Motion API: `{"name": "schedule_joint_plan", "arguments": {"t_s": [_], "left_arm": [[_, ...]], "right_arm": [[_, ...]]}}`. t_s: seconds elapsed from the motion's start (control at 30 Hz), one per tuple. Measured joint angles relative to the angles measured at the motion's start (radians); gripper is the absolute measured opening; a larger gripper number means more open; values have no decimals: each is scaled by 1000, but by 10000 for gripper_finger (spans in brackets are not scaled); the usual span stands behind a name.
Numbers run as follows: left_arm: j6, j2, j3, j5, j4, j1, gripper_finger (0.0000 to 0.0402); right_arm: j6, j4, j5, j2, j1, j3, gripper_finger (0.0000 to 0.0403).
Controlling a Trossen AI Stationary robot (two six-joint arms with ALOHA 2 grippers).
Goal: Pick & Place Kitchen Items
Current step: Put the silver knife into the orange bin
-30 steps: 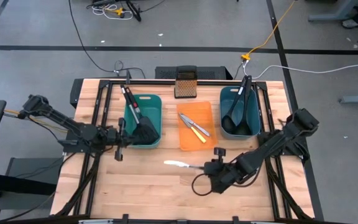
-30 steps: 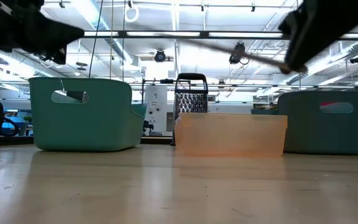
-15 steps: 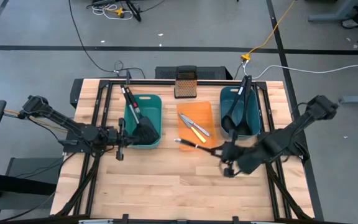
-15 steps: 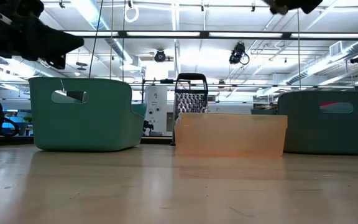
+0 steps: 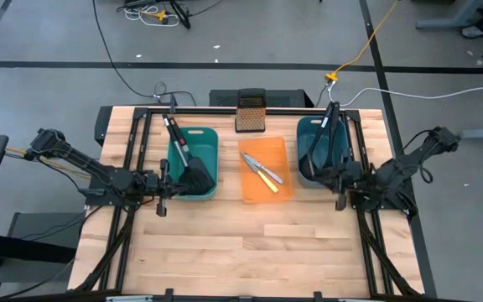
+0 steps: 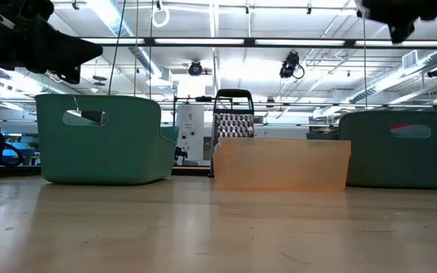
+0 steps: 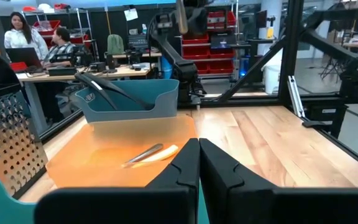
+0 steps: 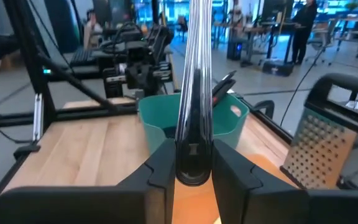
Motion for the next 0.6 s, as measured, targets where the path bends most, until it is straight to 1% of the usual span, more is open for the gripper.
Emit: {"name": "schedule_joint_plan", "arguments": {"t_s": [0.17,0.33,0.47,0.6], "left_arm": [[0,0,0,0,0,0,11],[0,0,2,0,0,0,12],[-1,0,2,0,0,0,9],[-3,0,2,0,0,0,9]], "right_arm": [[3,28,7,-172,-22,-122,79],[5,-11,21,-281,-32,-170,79],[35,-50,57,-308,-38,-172,79],[90,-46,55,-277,-53,-153,79]]}}
